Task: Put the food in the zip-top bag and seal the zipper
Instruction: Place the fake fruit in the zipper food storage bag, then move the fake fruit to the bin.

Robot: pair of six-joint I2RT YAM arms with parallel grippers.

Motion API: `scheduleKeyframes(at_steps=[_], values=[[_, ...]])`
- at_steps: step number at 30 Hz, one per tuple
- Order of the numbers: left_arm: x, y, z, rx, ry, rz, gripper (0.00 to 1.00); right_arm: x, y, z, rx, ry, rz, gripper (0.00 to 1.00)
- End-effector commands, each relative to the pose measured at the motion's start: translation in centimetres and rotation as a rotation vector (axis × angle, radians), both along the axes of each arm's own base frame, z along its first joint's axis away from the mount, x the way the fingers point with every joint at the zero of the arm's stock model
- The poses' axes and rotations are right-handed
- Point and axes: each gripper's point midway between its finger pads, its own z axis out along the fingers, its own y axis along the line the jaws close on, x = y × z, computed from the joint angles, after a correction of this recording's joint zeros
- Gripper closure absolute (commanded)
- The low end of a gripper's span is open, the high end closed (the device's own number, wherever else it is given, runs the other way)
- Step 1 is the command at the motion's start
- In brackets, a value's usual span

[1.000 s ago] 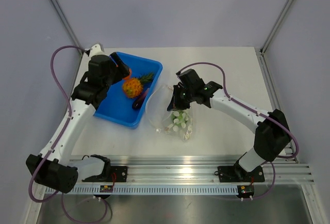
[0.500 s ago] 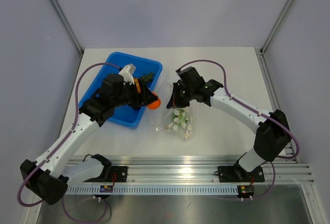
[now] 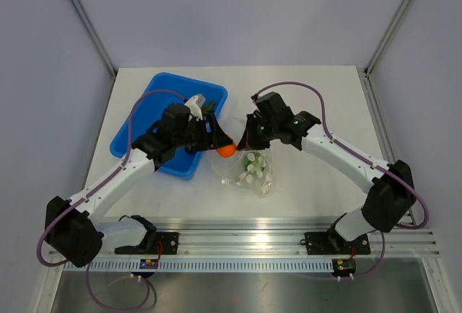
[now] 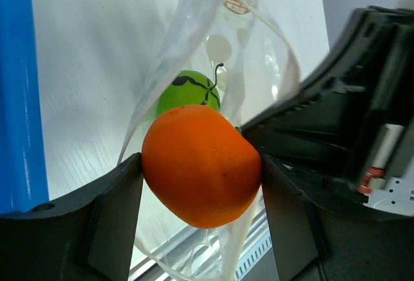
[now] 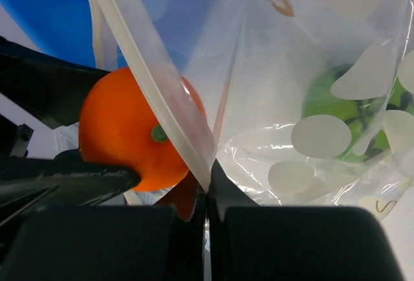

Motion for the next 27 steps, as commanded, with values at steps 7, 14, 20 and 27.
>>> scheduleKeyframes(at_steps=[7, 14, 20, 27], values=[[0.7, -2.7, 2.2, -0.039, -0.054, -0.078, 0.12, -0.4, -1.2, 2.7, 0.039, -0.062, -0.031, 1.00], [0.4, -0.2, 7.7, 0.025, -0.219, -0.064, 0.29, -0.4, -1.8, 2.1, 0.009, -0.065, -0.049, 1.00], [4.8, 6.8, 7.3, 0.101, -0.180, 0.163, 0.43, -0.2, -3.5, 2.4, -0.053, -0.106, -0.086, 1.00], [10.9, 12.9, 0.3, 0.415, -0.010, 0.313, 0.22, -0.3, -5.1, 2.1, -0.124, -0.120, -0.108, 1.00]])
